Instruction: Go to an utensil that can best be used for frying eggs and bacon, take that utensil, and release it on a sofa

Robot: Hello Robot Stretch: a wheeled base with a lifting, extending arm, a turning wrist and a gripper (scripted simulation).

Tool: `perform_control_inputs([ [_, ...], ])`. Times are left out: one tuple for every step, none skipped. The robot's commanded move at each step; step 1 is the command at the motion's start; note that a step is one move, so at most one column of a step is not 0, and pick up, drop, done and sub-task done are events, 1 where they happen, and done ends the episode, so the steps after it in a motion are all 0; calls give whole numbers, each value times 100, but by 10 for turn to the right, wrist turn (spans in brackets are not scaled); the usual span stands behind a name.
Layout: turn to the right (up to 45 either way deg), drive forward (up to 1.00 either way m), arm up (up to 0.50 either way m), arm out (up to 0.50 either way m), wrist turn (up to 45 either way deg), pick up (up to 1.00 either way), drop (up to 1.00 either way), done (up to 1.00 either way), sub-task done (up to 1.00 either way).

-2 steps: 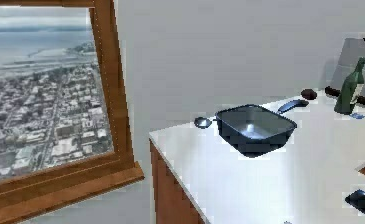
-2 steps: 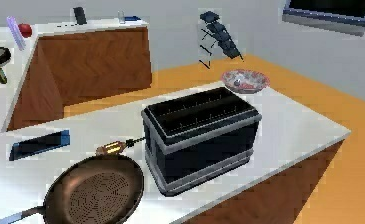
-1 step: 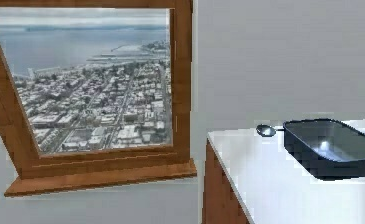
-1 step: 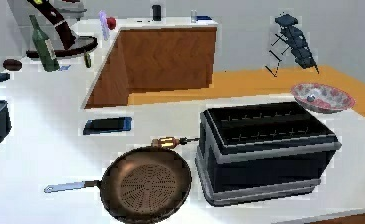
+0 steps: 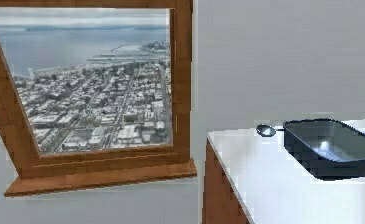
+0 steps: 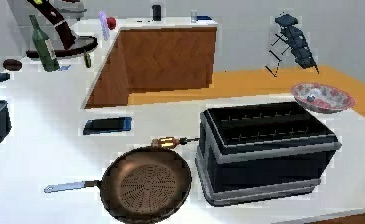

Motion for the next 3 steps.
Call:
perform_control_inputs([
  [0,0,38,0,0,0,0,0,0],
  [0,0,0,0,450,0,0,0,0],
  [0,0,0,0,450,0,0,0,0],
])
